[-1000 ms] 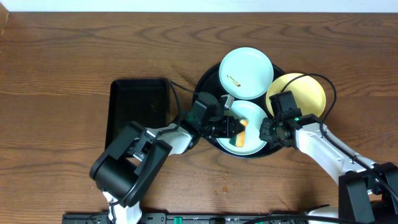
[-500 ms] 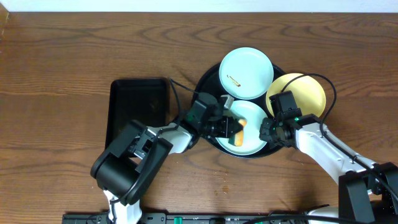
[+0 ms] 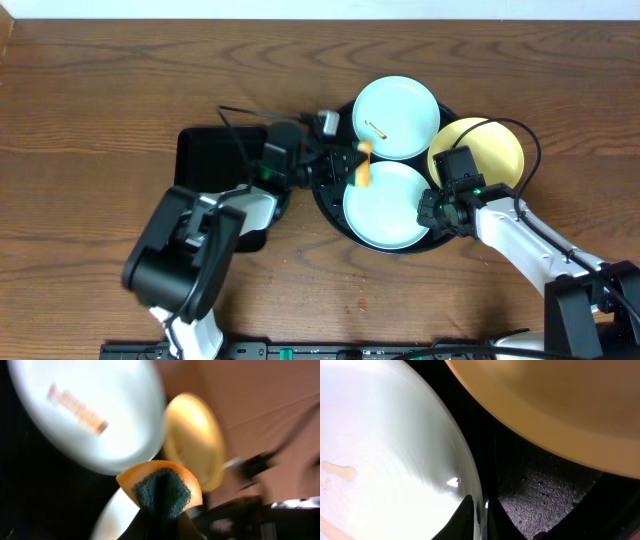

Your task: Clean dirty plates on tray and stack at the side

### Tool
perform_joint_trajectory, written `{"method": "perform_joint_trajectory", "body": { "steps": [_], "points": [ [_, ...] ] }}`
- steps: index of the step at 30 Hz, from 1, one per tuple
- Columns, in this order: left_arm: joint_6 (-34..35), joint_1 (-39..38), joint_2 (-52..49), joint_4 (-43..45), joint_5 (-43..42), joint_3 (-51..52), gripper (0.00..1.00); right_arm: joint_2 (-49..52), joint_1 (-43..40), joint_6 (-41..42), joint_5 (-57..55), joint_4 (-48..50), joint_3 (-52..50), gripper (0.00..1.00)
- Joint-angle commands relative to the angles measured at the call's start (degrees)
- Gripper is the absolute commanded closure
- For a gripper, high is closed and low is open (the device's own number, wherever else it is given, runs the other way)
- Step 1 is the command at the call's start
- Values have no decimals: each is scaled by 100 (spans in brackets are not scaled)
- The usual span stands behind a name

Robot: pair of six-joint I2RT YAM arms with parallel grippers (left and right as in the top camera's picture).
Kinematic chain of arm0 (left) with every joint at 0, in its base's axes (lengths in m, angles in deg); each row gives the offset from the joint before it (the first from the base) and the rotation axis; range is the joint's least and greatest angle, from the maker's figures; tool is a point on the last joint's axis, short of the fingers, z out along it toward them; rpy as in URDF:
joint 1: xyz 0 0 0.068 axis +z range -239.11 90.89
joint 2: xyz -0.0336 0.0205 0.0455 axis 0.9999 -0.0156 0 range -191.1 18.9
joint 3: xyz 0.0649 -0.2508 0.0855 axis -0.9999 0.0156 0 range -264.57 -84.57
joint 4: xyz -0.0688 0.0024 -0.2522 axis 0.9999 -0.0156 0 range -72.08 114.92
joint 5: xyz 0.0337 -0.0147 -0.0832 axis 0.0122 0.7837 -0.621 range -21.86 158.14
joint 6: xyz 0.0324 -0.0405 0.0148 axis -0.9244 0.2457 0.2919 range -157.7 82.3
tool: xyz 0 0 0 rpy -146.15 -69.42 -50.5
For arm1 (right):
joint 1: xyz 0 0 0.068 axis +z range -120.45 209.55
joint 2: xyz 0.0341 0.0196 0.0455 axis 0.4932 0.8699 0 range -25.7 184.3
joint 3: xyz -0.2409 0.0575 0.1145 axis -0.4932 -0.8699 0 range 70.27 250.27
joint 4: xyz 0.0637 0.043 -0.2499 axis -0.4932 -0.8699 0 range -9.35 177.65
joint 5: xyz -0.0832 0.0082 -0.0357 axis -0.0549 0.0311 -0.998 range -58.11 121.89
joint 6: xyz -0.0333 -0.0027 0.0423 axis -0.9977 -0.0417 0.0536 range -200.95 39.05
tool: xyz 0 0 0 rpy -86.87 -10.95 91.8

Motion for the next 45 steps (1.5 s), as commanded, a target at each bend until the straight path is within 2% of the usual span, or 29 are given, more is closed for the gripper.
{"method": "perform_joint_trajectory", "body": {
  "steps": [1,3,5,7,12,14,16,18,19,21,25,29,34,40,45],
  "points": [
    [573,81,909,269,-466,-164,93,-68,26,-2,-76,-4,-44,89],
    [570,164,1373,48,-463,-162,93,-68,26,-2,-76,-2,-44,90],
    [568,321,1794,-444,-455,-162,92,-68,26,-2,-76,-2,-44,99],
    [487,538,2144,-1202,-450,-162,92,-68,26,-2,-79,-4,-44,99],
    [-511,1198,2741,-3932,-426,-162,92,-68,26,-24,-79,0,-42,99],
    [-1032,1469,2850,-4975,-164,-162,93,-68,26,-24,-79,-2,-44,91],
    [-1456,1742,2907,-5893,472,-162,93,-68,26,-24,-79,0,-44,84],
    [-1753,1969,2911,-6502,1132,-162,92,-68,26,-22,-81,7,-44,78],
    [-1880,2074,2911,-6736,1467,-162,93,-68,26,-22,-81,26,-46,78],
    [-2011,2227,2911,-7034,1954,-162,93,-68,26,-24,-79,120,-66,99],
    [-2076,2343,2911,-7302,2269,-162,93,-98,26,-219,-72,284,7,99],
    [-2173,2343,2911,-7449,2544,-162,93,-348,26,-846,-186,-50,472,99],
    [-2179,2343,2911,-7501,2835,-160,93,-820,26,-1154,-920,-584,1117,99],
    [-2177,2343,2911,-7499,2861,-160,92,-1294,70,-1596,-1537,-761,1556,99],
    [-2177,2343,2911,-7525,2861,-160,92,-1429,627,-2035,-2564,-820,1725,99]
  ]
}}
